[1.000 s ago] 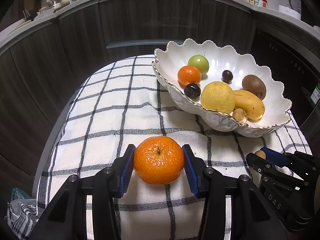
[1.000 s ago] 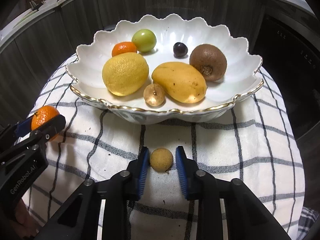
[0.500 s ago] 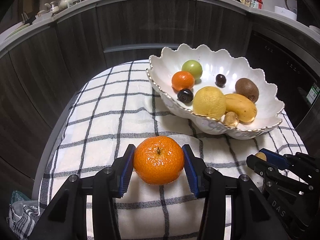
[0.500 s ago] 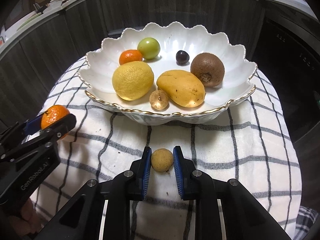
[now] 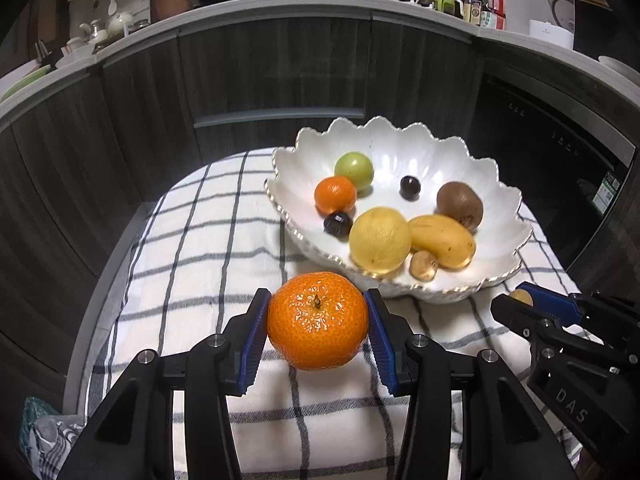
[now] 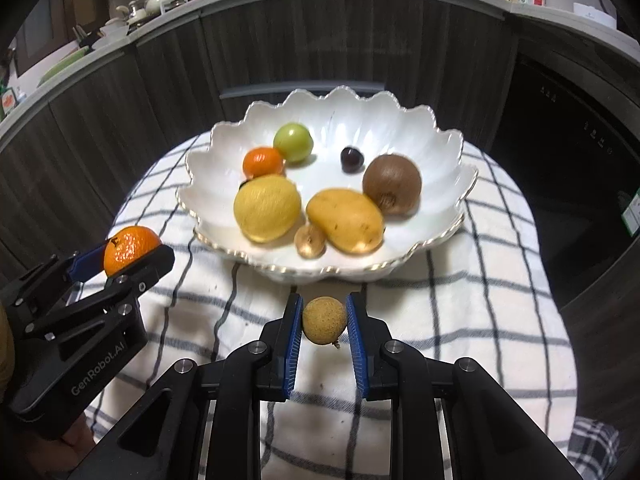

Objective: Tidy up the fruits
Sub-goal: 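Carry the mandarin with the left gripper while the right gripper carries the longan into the bowl, then open both grippers to release the mandarin and longan in the bowl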

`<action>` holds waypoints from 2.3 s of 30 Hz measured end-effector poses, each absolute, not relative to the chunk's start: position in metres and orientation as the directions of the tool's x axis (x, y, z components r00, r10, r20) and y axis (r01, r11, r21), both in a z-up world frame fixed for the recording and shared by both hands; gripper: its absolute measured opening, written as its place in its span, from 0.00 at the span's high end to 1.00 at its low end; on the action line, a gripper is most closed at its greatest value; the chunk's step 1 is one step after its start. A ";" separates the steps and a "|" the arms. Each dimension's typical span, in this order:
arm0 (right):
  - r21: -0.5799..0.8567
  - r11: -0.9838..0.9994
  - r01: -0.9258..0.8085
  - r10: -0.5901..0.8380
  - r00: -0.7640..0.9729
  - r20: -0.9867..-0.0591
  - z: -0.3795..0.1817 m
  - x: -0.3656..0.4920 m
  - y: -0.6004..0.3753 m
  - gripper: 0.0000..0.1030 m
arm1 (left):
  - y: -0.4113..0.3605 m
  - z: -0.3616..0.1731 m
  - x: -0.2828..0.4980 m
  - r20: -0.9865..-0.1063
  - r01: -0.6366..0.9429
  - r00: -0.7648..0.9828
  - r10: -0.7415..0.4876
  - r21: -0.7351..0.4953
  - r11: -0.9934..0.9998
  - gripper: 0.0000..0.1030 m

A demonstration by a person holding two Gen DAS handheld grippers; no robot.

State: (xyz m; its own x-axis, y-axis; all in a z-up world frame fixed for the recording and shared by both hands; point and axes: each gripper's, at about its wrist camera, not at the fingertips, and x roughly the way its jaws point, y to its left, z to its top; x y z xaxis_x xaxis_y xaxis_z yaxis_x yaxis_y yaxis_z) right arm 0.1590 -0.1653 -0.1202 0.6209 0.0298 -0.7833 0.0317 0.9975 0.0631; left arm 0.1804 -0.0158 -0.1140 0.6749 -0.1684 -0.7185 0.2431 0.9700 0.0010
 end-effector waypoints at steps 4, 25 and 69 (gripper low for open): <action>0.061 0.997 0.037 0.023 0.640 -0.768 -0.110 0.167 -0.171 0.77 | -0.023 -0.104 0.187 -0.704 0.260 0.685 -0.188 -0.005 0.966 0.55; 0.057 0.994 0.093 -0.015 0.633 -0.774 -0.109 0.237 -0.205 0.77 | -0.065 -0.095 0.272 -0.693 0.351 0.675 -0.252 0.001 0.936 0.55; 0.023 0.978 0.210 -0.116 0.625 -0.772 -0.092 0.221 -0.204 0.33 | -0.045 -0.080 0.253 -0.691 0.230 0.714 -0.113 0.079 0.970 0.13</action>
State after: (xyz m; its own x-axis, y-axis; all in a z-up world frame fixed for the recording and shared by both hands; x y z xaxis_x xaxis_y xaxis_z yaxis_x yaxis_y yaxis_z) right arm 0.2211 -0.2036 -0.0917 0.6251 -0.1162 -0.7719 0.2096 0.9775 0.0226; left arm 0.2531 -0.0450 -0.0801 0.7140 -0.1132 -0.6910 0.2300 0.9700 0.0787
